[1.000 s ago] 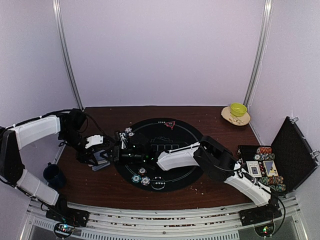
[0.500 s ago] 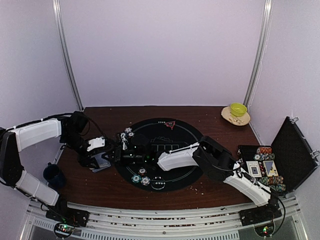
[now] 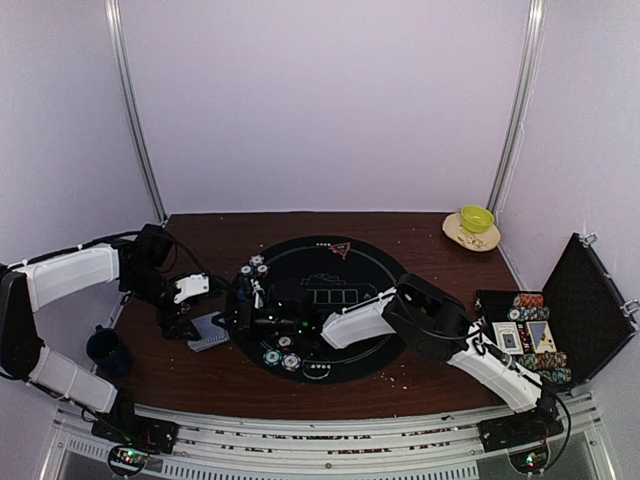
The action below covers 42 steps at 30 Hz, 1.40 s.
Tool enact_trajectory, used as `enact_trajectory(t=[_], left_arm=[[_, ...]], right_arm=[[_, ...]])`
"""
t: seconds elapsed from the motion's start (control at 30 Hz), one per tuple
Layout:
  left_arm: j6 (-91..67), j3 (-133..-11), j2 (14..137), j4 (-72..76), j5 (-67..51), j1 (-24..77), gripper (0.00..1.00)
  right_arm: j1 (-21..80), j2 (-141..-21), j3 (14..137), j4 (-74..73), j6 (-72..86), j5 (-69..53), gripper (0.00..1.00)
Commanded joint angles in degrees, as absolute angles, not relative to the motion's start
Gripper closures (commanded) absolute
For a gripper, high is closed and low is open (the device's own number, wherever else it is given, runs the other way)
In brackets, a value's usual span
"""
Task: Distribute texas hold em gaming equipment
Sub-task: Pass from the left arm to the right
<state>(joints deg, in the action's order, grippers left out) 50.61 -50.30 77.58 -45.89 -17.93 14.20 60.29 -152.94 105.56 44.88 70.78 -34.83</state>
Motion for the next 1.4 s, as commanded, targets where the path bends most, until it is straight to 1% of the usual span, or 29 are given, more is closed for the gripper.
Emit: enact_trajectory(t=[0.0,0.33,0.83,0.9,1.0,1.03,1.07,1.13,1.17,1.2,1.23,1.27,1.3,1.37], left_arm=[[50.59,-49.26,77.31,-42.5,-17.29,14.62,0.02],[49.45,-48.97,78.4,-41.0,-16.66,17.84,0.02],[46.9,-49.94,80.3,-39.28,-17.08,21.63,0.02],[46.91,-49.79,79.97,-39.03,-17.42,21.65,0.09],[46.74,-49.4,79.44,-38.56,-17.85,21.71,0.25],[46.76,-49.33,79.29,-38.46,-18.1,21.66,0.3],[46.7,-49.12,79.01,-38.23,-18.23,21.7,0.32],[46.63,-48.72,78.49,-37.62,-18.64,21.7,0.39],[46.66,-48.53,78.31,-37.42,-18.85,21.71,0.4],[46.48,-48.51,78.11,-37.18,-18.85,21.71,0.38],[46.15,-48.38,77.78,-36.8,-18.74,21.68,0.31],[45.92,-48.28,77.41,-36.18,-18.65,21.7,0.21],[45.78,-48.11,77.01,-35.61,-18.74,21.7,0.18],[45.73,-48.11,76.65,-35.09,-19.65,21.68,0.17]], right_arm=[[59.74,-147.89,104.53,49.6,72.36,-34.54,1.0],[59.59,-145.95,102.38,53.45,75.0,-35.42,1.0],[59.59,-142.34,98.85,53.07,73.17,-34.73,1.0],[59.59,-142.51,98.78,53.0,73.2,-34.72,1.0],[59.53,-142.64,98.62,52.83,72.98,-34.44,1.0],[59.56,-142.69,98.55,52.75,72.95,-34.31,1.0],[59.51,-142.73,98.53,52.72,73.03,-34.16,1.0],[59.33,-142.82,98.44,52.67,72.9,-33.97,1.0],[59.29,-142.82,98.44,52.34,72.79,-33.85,1.0],[59.29,-142.82,98.44,52.0,72.57,-33.76,1.0],[59.2,-142.89,98.43,51.6,72.44,-33.67,1.0],[59.16,-142.91,98.37,51.59,72.4,-33.66,1.0],[59.15,-142.95,98.31,51.59,72.41,-33.62,1.0],[59.11,-143.06,98.31,51.63,72.46,-33.58,1.0]])
